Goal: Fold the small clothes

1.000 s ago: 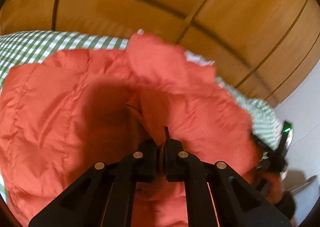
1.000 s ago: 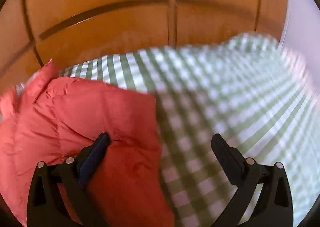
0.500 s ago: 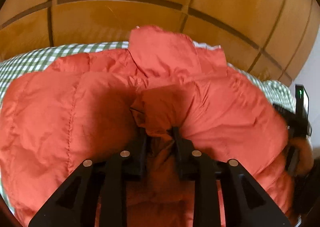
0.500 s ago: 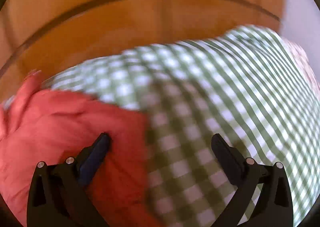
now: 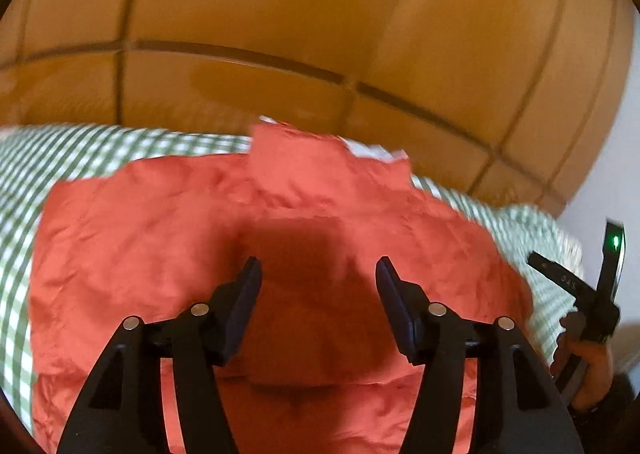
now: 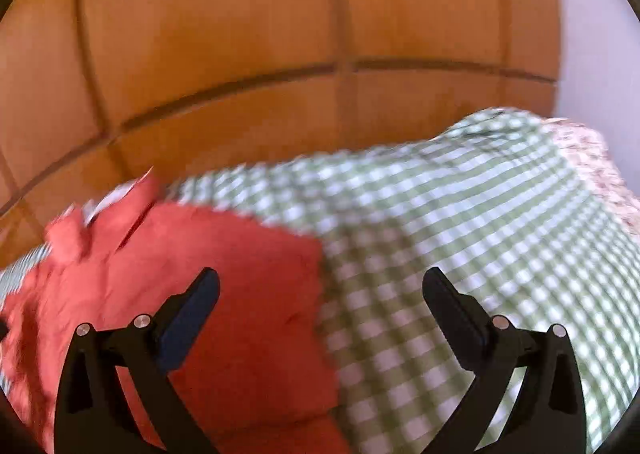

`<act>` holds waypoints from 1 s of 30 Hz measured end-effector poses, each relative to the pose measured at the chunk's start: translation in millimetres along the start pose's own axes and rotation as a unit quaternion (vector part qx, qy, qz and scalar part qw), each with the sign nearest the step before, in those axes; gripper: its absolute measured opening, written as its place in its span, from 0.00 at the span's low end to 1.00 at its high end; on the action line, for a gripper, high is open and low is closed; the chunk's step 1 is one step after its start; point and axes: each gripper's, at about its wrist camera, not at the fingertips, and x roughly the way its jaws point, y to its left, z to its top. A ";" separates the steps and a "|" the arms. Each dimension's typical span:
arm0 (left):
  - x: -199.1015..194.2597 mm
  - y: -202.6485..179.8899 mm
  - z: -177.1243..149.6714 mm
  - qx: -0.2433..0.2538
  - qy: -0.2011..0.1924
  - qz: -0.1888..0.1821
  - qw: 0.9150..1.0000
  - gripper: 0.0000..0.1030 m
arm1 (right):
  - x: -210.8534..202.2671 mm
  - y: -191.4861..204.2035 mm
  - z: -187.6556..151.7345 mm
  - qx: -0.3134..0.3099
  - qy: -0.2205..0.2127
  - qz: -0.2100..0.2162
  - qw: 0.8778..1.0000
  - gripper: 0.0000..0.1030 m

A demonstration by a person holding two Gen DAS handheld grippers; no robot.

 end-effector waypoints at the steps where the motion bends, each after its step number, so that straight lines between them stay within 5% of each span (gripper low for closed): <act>1: 9.4 -10.1 0.1 0.021 0.012 0.005 1.000 0.56 | 6.9 3.7 -5.2 -0.012 0.012 -0.028 0.999 0.98; 2: 20.1 -18.5 -0.8 0.045 0.025 0.019 0.999 0.56 | 18.9 4.4 -11.0 -0.026 0.028 -0.058 0.998 0.98; 4: 51.5 -27.9 -5.5 0.088 0.064 0.054 0.993 0.56 | 34.1 -6.5 -17.0 -0.001 0.048 -0.051 0.998 0.98; 12: 73.8 -14.0 -25.2 0.103 0.053 0.048 0.992 0.56 | 37.9 -10.7 -23.1 0.014 0.040 -0.049 0.998 0.98; 15: 58.5 -13.1 -24.4 0.094 0.046 0.043 0.994 0.57 | 16.0 -17.4 -28.0 0.028 -0.008 -0.036 0.999 0.98; 17: 39.8 -15.5 -25.4 0.086 0.036 0.030 0.995 0.68 | -7.1 -16.7 -28.2 0.026 -0.065 -0.010 0.998 0.98; 20: 23.1 -18.9 -23.0 0.087 0.008 0.034 0.996 0.72 | -28.2 6.5 -14.9 -0.024 -0.106 0.032 0.994 0.98; 26: 53.3 -21.7 -2.6 0.084 0.043 0.081 0.992 0.72 | 39.4 52.2 17.7 -0.052 0.008 0.039 0.998 0.98; 30: 80.7 -5.3 -16.4 0.095 0.054 0.075 0.991 0.88 | 77.3 40.6 4.0 -0.002 0.049 0.063 0.997 0.98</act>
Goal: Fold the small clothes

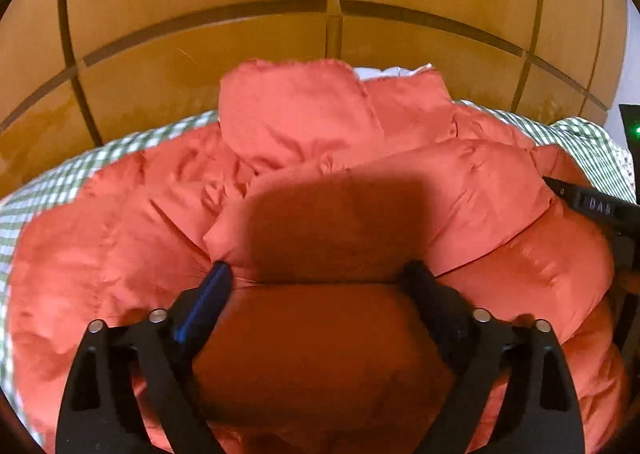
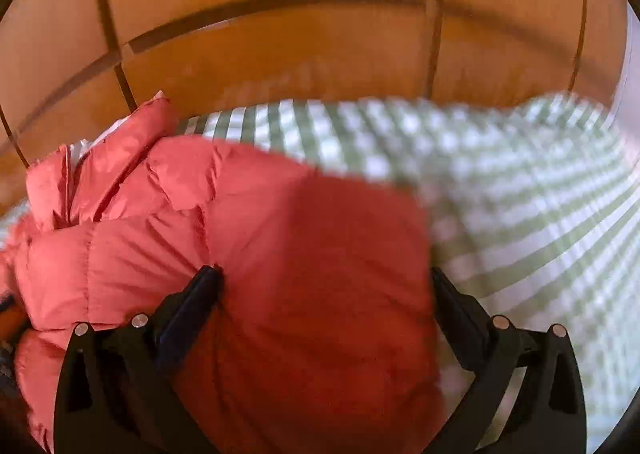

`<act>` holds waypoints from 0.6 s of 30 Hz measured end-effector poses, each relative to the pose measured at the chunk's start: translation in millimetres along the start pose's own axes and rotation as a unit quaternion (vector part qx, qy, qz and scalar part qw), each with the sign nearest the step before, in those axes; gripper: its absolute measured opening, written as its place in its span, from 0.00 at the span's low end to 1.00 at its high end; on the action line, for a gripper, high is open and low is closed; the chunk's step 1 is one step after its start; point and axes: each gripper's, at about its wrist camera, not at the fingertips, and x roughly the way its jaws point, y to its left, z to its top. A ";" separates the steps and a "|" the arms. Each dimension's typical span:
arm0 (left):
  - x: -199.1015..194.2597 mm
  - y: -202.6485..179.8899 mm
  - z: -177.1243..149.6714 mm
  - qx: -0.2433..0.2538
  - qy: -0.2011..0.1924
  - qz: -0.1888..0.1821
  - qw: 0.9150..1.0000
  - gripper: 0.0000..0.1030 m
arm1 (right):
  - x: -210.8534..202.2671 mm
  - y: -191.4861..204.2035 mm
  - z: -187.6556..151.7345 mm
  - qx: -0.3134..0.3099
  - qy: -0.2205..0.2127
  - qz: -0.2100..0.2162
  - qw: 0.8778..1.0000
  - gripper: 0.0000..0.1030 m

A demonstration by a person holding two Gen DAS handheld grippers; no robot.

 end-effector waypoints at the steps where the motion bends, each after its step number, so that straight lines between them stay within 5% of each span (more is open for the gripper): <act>1: 1.7 2.9 -0.8 -0.008 0.002 -0.006 1.000 0.88 | 1.0 -0.3 -0.3 0.000 0.000 -0.001 1.000 0.98; 9: -25.8 9.7 -11.8 -0.025 0.005 0.006 1.000 0.94 | -14.1 -21.9 -8.3 0.055 0.000 0.065 0.996 0.98; 14: -84.4 27.7 -45.7 -0.033 -0.004 -0.024 0.999 0.95 | -68.8 -41.4 -29.9 0.118 0.009 0.094 0.988 0.98; 18: -125.0 49.7 -74.5 -0.052 -0.008 -0.033 0.998 0.95 | -134.1 -55.5 -56.0 0.107 -0.027 0.121 0.987 0.98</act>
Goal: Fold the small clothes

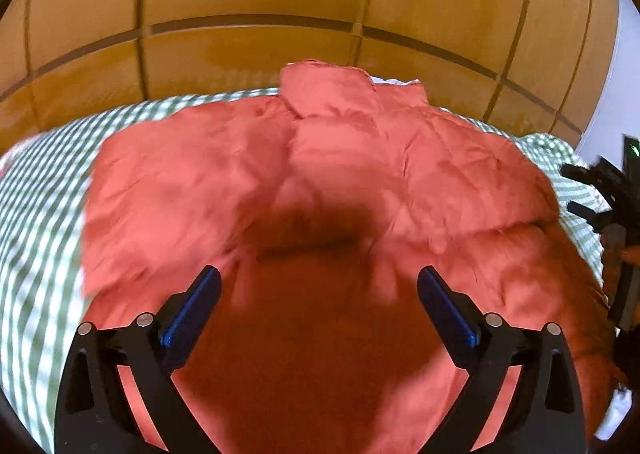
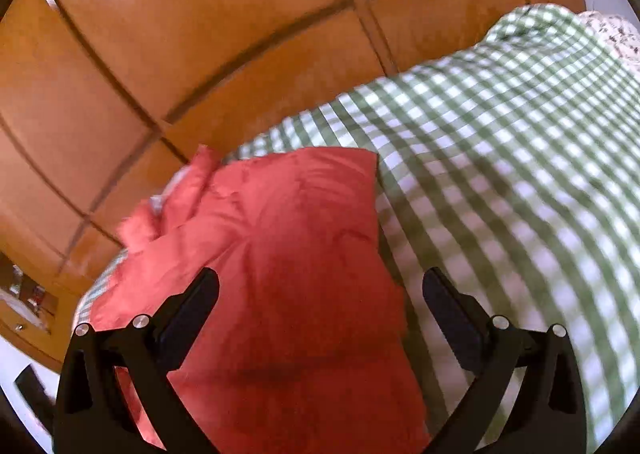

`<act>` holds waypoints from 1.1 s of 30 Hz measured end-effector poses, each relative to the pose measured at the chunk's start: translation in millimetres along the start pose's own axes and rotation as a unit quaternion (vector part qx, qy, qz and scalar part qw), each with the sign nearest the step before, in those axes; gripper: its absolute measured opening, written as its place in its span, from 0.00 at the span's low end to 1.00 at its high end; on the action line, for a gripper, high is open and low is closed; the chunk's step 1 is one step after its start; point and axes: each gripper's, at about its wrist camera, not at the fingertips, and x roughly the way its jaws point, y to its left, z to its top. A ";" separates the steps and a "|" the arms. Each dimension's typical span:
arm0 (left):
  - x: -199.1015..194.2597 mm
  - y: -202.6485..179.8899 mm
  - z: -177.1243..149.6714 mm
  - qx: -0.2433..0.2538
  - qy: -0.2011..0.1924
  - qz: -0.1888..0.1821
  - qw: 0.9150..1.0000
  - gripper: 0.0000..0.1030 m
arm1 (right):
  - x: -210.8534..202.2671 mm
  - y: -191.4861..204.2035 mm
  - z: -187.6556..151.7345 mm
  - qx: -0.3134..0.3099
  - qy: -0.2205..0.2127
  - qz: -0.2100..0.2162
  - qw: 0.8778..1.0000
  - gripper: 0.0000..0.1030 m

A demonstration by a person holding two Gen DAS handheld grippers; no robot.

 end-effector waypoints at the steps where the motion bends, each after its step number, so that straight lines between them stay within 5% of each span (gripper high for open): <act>1: -9.8 7.4 -4.5 -0.009 -0.003 -0.004 1.000 0.95 | -16.0 -1.3 -7.3 -0.007 -0.006 0.002 1.000 0.97; 6: -60.2 41.7 -31.1 -0.040 -0.032 0.005 0.999 0.95 | -73.8 -24.4 -48.3 -0.009 0.012 0.031 0.999 0.78; 11: -97.7 79.9 -57.8 -0.066 -0.033 0.012 0.997 0.93 | -106.1 -60.3 -88.0 0.023 0.036 0.065 0.997 0.75; 14: -111.5 107.8 -79.7 -0.101 -0.014 0.002 0.995 0.82 | -117.4 -79.9 -112.6 0.043 0.057 0.087 0.994 0.75; 18: -121.1 132.9 -112.1 -0.170 0.023 -0.069 0.983 0.81 | -123.2 -90.8 -145.3 0.069 0.086 0.127 0.986 0.75; 21: -119.5 134.0 -132.8 -0.212 0.054 -0.142 0.965 0.81 | -121.4 -86.2 -160.4 0.076 0.096 0.166 0.978 0.74; 28: -112.1 114.5 -152.9 -0.206 0.094 -0.178 0.958 0.80 | -110.8 -66.1 -176.4 0.051 0.116 0.192 0.973 0.69; 31: -109.4 98.7 -158.3 -0.179 0.122 -0.202 0.955 0.61 | -106.3 -55.8 -180.0 0.027 0.138 0.205 0.969 0.62; 33: -105.2 94.3 -159.3 -0.174 0.129 -0.204 0.955 0.37 | -102.6 -51.1 -183.3 0.010 0.148 0.198 0.969 0.53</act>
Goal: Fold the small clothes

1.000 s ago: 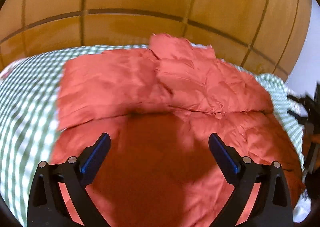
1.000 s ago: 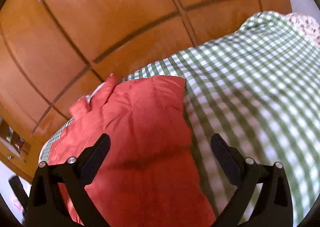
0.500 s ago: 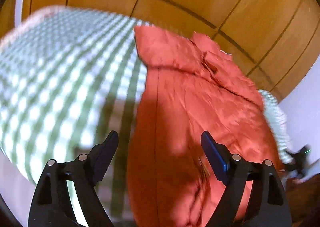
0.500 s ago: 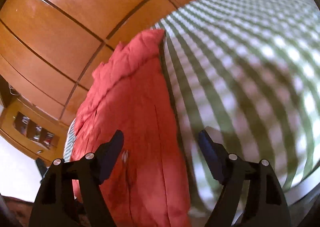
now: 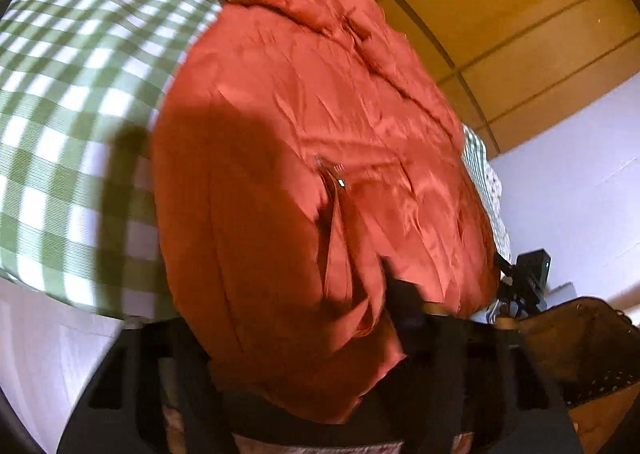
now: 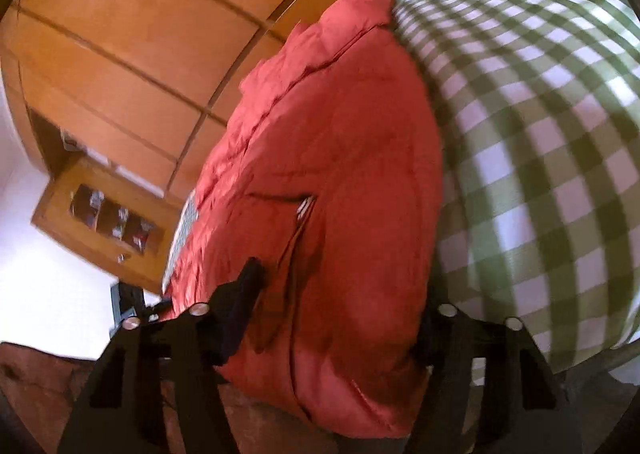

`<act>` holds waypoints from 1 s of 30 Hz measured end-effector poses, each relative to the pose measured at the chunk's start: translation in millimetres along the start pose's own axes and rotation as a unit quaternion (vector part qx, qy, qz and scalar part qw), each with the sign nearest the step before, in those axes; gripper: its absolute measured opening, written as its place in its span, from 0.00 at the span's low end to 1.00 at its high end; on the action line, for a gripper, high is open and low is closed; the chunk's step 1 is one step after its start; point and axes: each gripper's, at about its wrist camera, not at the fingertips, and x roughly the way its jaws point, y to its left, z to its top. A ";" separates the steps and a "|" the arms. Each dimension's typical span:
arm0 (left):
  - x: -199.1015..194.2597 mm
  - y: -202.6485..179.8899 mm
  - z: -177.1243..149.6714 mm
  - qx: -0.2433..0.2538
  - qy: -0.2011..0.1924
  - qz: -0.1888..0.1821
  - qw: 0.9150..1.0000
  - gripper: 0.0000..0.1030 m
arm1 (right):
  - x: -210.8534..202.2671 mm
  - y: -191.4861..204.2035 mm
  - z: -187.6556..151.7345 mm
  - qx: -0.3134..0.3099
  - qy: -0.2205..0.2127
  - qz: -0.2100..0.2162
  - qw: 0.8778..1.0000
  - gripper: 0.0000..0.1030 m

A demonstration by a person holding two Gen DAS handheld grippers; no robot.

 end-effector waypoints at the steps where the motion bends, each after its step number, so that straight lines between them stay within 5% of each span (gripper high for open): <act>1: 1.7 -1.1 1.6 -0.001 0.000 -0.002 1.000 0.32 | 2.7 -0.9 0.5 0.005 0.002 0.005 1.000 0.50; 5: -21.3 -20.9 7.6 0.031 -0.035 -0.022 0.999 0.17 | -8.5 -4.9 7.4 0.053 -0.016 0.081 0.995 0.23; 11: -70.0 -53.0 10.9 0.057 -0.097 -0.075 0.991 0.11 | -37.4 21.5 25.7 0.046 -0.065 0.199 0.977 0.16; 19: -142.2 -79.7 -2.3 0.034 -0.165 -0.210 0.963 0.11 | -77.0 54.7 24.3 0.065 -0.124 0.385 0.912 0.16; 21: -159.0 -74.0 -8.9 0.003 -0.184 -0.263 0.947 0.11 | -86.2 58.9 21.6 0.073 -0.142 0.428 0.890 0.16; 25: -165.0 -60.5 5.1 -0.057 -0.202 -0.301 0.930 0.11 | -79.5 63.7 43.8 0.080 -0.152 0.451 0.876 0.16; 30: -127.4 -35.4 56.2 -0.127 -0.178 -0.264 0.939 0.12 | -32.6 46.9 94.3 0.135 -0.149 0.409 0.890 0.16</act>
